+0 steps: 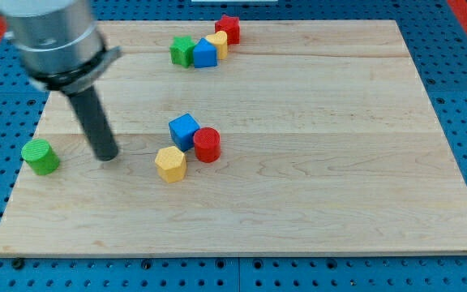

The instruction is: Push the yellow hexagon into the red circle

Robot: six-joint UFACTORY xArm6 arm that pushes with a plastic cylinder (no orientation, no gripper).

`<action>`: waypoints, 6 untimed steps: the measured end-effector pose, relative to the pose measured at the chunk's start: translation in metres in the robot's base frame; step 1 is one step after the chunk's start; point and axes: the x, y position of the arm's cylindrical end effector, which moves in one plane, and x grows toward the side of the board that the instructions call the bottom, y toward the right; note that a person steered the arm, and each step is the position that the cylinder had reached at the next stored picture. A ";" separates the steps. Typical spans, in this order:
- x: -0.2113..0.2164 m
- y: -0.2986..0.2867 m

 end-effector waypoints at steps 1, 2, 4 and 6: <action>0.042 0.049; 0.022 0.123; -0.009 0.196; -0.017 0.167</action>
